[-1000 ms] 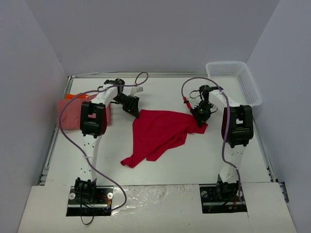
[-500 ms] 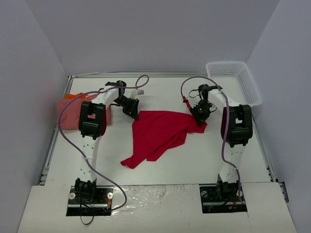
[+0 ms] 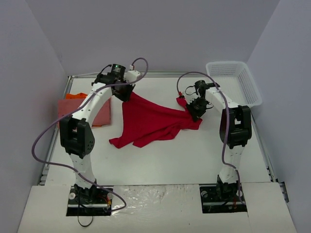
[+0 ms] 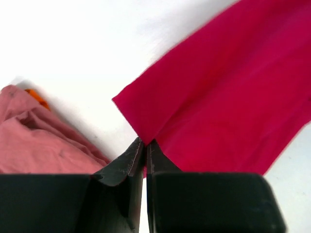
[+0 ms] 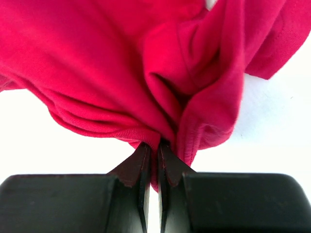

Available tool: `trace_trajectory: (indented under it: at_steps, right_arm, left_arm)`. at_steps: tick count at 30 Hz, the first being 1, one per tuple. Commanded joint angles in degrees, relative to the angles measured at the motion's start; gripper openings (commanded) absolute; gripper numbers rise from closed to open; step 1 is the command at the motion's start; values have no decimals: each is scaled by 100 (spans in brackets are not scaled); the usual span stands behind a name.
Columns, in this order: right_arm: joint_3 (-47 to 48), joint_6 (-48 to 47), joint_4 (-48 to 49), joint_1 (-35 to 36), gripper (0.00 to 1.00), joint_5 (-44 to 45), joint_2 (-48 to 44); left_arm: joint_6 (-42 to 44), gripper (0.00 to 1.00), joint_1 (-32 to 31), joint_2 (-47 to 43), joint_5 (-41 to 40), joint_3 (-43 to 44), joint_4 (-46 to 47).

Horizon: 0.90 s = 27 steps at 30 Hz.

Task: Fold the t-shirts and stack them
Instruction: Flatten out the tshirt

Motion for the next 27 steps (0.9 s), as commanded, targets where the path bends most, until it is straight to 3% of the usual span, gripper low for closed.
trace_trajectory:
  at_steps: [1,7,9,11,21,27]
  right_arm:
    - [-78,2,-256,66,0,-90,-402]
    - [-254,-60,-265,66,0,-73,-499]
    - [-280,-68,-265,66,0,-20,-499]
    - [-289,-69,-265,66,0,-11,-508]
    - [-350,-104,-256,57,0,-37,-420]
    - [-350,-104,-248,57,0,7,-324]
  left_arm:
    - [232,2,-805,-249,-1046,-442,-263]
    - [320,3,-1519,-162,-1321,-1629,-177]
    - [337,14,-1756,-74,-1295,-1892,-168]
    - [346,33,-1897,-65,-1390,-2007,-71]
    - [285,33,-1537,-170,-1075,-1314,-290]
    - [408,38,-1238,-267,-232,-813,-624]
